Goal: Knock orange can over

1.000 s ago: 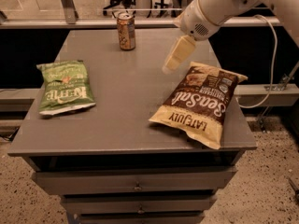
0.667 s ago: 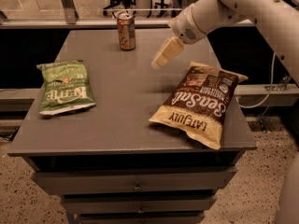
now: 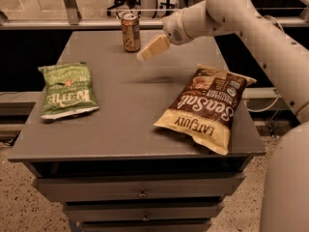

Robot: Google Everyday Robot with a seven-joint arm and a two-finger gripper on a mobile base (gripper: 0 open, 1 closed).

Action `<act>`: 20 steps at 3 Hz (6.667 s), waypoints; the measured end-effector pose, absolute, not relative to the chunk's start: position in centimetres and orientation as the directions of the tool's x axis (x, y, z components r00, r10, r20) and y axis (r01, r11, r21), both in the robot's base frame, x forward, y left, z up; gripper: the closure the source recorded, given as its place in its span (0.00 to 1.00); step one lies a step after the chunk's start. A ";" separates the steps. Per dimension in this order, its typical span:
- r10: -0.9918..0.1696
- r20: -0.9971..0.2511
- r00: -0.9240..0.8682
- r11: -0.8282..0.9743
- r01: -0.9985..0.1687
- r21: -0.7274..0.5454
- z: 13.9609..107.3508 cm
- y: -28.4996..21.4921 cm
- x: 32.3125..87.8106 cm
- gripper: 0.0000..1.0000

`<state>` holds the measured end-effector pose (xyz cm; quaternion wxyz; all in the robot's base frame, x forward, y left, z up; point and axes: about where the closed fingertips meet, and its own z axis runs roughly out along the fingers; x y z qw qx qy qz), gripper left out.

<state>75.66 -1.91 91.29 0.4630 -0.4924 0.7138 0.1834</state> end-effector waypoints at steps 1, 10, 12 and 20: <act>-0.473 -0.876 -0.096 0.493 -0.853 -0.173 91.0 0.9 78.6 0.00; -0.337 -0.934 -0.118 0.579 -0.809 -0.106 91.7 2.9 85.2 0.94; -0.498 -0.857 -0.136 0.519 -0.838 -0.168 94.1 -1.2 82.7 1.00; -0.952 -0.305 0.022 0.026 -0.988 -0.152 87.5 -1.4 74.4 0.05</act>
Offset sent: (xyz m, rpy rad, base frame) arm 0.0246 0.0227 -0.0028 0.0549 -0.0083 -0.0317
